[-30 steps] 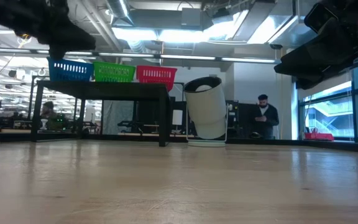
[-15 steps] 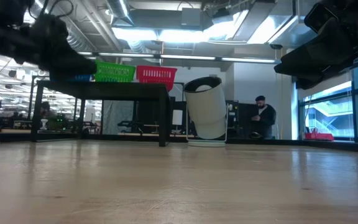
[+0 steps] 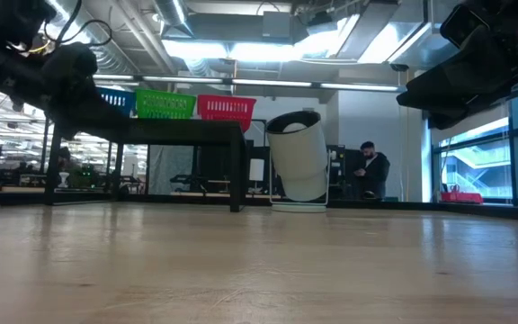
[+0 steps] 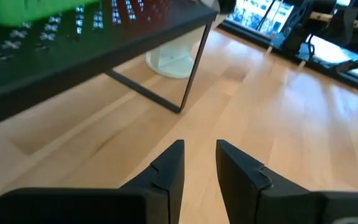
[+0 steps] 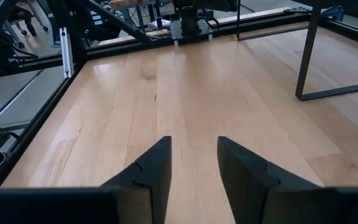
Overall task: Pick & Place Office Desk Supplies
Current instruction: Return to Home Position
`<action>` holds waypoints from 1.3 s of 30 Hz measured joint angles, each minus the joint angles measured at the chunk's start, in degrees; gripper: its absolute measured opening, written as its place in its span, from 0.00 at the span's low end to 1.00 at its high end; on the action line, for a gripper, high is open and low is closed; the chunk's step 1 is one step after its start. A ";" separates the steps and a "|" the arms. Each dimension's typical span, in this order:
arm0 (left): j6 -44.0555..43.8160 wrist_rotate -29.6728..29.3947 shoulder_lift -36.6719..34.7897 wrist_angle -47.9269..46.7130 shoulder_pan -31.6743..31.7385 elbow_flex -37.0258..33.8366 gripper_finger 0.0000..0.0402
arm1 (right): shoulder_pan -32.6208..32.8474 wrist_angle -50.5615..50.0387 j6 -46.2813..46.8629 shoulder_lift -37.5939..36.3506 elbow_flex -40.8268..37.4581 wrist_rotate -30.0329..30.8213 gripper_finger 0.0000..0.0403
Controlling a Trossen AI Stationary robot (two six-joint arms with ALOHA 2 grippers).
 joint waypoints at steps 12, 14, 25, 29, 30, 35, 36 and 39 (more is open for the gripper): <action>-0.03 -0.02 0.00 -2.75 -0.02 0.00 0.21 | 0.00 0.01 -0.02 -0.01 0.00 -0.01 0.32; -0.03 -0.03 0.00 -2.72 -0.02 0.00 0.21 | 0.00 0.01 0.00 -0.01 0.00 -0.02 0.32; -3.20 -0.04 0.00 -2.72 -0.02 0.00 0.20 | -6.35 0.10 -0.02 0.00 0.00 -0.32 0.32; -3.15 -0.06 0.00 -2.70 -0.02 0.00 0.21 | -9.91 0.10 0.00 -0.02 0.00 -0.15 0.32; -3.15 -0.05 0.00 -2.70 -0.02 0.00 0.21 | -10.75 0.08 0.00 -0.01 0.00 -0.09 0.32; -3.70 -0.05 0.00 -2.70 -0.02 0.00 0.21 | -12.59 0.08 -0.01 0.00 0.00 0.04 0.32; -4.15 -0.06 0.00 -2.70 -0.02 0.00 0.21 | -12.59 0.08 0.00 -0.01 0.00 0.04 0.32; -5.20 -0.06 0.00 -2.70 -0.02 0.00 0.20 | -12.59 0.06 -0.02 0.01 0.00 0.02 0.32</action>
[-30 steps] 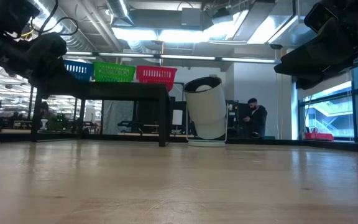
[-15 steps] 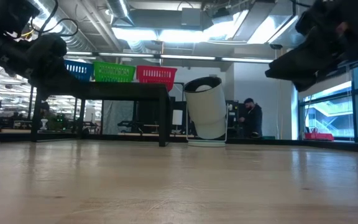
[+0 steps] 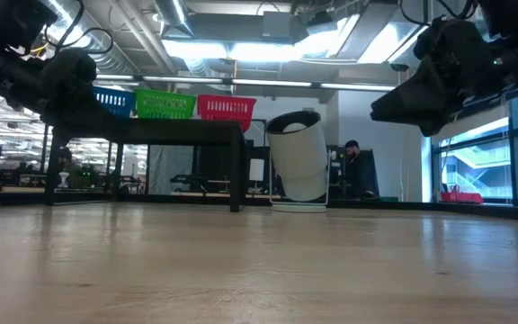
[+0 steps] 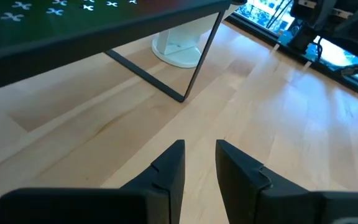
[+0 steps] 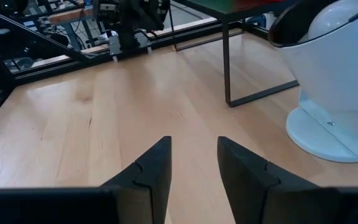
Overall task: Pick & Place Office Desk Supplies
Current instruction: Return to Home Position
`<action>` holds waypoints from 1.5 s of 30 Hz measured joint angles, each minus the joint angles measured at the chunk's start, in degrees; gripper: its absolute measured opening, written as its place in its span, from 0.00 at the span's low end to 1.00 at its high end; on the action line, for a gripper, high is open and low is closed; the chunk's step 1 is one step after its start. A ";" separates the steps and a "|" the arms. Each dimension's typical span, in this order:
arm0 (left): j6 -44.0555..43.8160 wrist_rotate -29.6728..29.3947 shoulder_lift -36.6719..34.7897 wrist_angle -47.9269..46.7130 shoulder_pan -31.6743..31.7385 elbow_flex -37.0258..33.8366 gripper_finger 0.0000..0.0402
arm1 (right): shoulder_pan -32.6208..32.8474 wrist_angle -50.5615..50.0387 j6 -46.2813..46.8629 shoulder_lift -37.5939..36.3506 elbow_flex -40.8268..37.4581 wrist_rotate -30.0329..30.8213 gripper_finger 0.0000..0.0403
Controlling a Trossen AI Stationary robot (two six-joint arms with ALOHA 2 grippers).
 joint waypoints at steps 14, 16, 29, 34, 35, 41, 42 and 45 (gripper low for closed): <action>2.59 0.08 0.00 -0.05 0.00 0.02 0.22 | -0.02 -0.38 0.02 -7.16 0.00 -0.11 0.32; 2.68 0.04 0.00 -0.14 0.00 0.02 0.22 | -0.02 -0.51 0.00 -9.50 0.00 -0.12 0.32; 2.71 0.04 0.01 -1.47 0.00 0.07 0.22 | -0.02 -0.39 0.00 -24.75 0.00 -0.07 0.32; 3.20 0.02 0.01 -1.50 0.00 0.07 0.21 | -0.02 -0.48 0.00 -29.45 0.00 -0.01 0.32; 3.51 0.02 0.00 -1.49 0.00 0.07 0.21 | -0.02 -0.52 0.00 -30.47 0.00 0.00 0.32; 4.20 0.02 0.01 -1.51 0.00 0.07 0.21 | -0.02 -0.41 0.00 -35.66 0.00 0.00 0.32; 4.21 0.02 0.00 -1.51 0.00 0.07 0.21 | -0.02 -0.42 0.01 -36.24 0.00 -0.01 0.32; 4.21 0.02 0.00 -1.51 0.00 0.07 0.21 | -0.02 -0.35 0.00 -37.76 -0.07 -0.02 0.32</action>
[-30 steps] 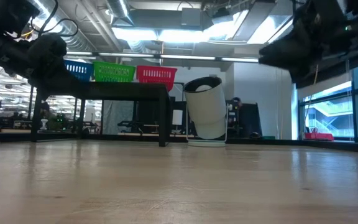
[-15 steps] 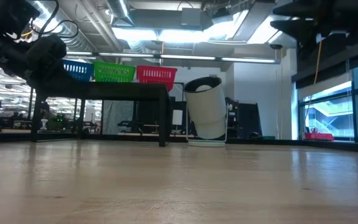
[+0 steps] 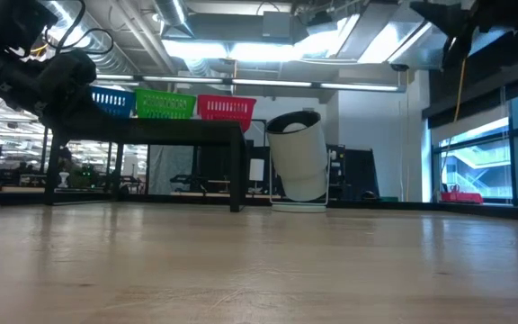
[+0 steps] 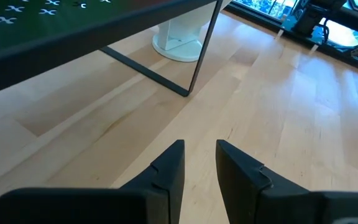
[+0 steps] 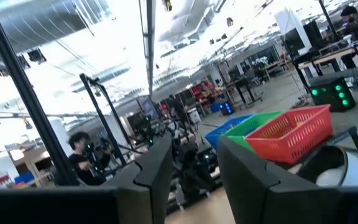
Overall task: Pick & Place Office Desk Supplies
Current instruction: Return to Home Position
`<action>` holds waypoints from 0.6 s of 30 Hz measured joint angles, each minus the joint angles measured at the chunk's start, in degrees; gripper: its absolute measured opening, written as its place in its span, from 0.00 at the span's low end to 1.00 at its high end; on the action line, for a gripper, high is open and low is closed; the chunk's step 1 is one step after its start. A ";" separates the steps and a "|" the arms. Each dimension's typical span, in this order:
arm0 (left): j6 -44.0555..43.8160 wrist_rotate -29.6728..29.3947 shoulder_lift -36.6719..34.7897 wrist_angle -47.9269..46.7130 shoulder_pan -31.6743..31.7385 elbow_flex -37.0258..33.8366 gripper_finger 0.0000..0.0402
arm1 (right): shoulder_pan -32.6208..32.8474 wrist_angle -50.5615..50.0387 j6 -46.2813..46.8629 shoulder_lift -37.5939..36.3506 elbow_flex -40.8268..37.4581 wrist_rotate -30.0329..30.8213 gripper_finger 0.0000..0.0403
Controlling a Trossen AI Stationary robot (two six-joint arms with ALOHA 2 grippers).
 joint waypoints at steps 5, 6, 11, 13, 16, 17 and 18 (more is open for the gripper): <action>-0.02 0.00 0.00 0.01 0.00 0.00 0.20 | 0.00 0.60 0.00 -2.89 -4.67 0.00 0.32; -0.02 0.00 0.00 0.00 0.00 0.00 0.21 | 0.00 0.64 0.02 -3.50 -5.95 0.00 0.32; 0.00 0.00 0.00 0.00 0.00 0.00 0.21 | 0.02 -0.49 0.00 -6.42 -12.06 0.00 0.32; 0.00 0.00 0.01 0.00 0.01 0.00 0.22 | 0.02 -5.72 0.08 -7.71 -12.34 0.00 0.32; 0.00 -0.02 0.00 -0.23 0.00 0.00 0.22 | 0.02 -12.01 0.09 -9.71 -12.24 0.00 0.32; 0.02 -0.02 0.02 -0.28 0.00 0.00 0.22 | 0.02 -14.09 0.09 -10.38 -12.24 0.00 0.32; 0.00 -0.04 0.02 -0.26 0.00 0.00 0.22 | 0.02 -15.69 0.09 -11.04 -12.24 0.00 0.32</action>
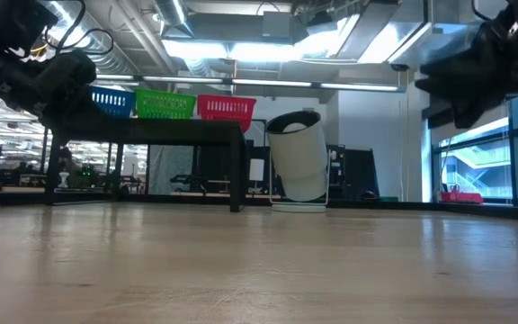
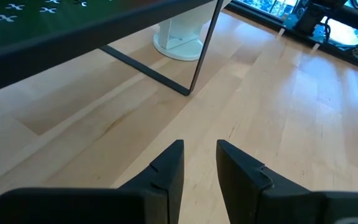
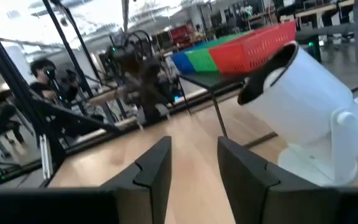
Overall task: Pick & Place Office Desk Supplies
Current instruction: Return to Home Position
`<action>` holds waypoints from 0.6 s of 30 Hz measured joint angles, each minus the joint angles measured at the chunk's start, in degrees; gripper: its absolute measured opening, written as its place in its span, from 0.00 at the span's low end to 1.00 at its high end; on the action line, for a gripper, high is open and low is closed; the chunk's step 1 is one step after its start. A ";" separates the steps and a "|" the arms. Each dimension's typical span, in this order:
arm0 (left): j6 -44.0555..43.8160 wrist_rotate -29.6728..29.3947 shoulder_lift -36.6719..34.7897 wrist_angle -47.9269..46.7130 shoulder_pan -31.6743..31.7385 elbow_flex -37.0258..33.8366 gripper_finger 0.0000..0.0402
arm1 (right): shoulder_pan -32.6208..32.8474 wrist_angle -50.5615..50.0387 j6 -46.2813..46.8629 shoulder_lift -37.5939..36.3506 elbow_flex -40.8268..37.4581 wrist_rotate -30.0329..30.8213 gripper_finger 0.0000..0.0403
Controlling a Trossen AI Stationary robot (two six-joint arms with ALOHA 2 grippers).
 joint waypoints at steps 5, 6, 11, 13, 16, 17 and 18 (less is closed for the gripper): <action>0.01 -0.15 0.00 0.00 0.00 0.00 0.22 | 0.00 -4.99 0.02 -2.73 0.00 0.00 0.32; 0.02 -0.15 0.00 0.00 0.00 0.00 0.22 | 0.00 -5.32 0.02 -3.19 0.00 0.00 0.32; 0.01 -0.15 0.00 0.00 0.01 0.00 0.22 | 0.00 -5.73 0.03 -4.83 0.00 0.00 0.32; 0.00 -0.15 0.00 0.02 0.01 0.00 0.22 | 0.00 -5.75 0.04 -5.68 0.00 0.00 0.32; 0.00 -0.15 0.00 0.02 0.00 0.00 0.22 | 0.00 -5.73 0.04 -7.68 0.00 0.00 0.32; 0.00 -0.15 0.00 0.02 0.00 0.00 0.22 | 0.00 -5.73 0.04 -8.50 0.00 0.00 0.32; 0.00 -0.15 0.00 0.02 0.01 0.00 0.22 | 0.00 -5.70 0.06 -9.35 0.00 0.00 0.32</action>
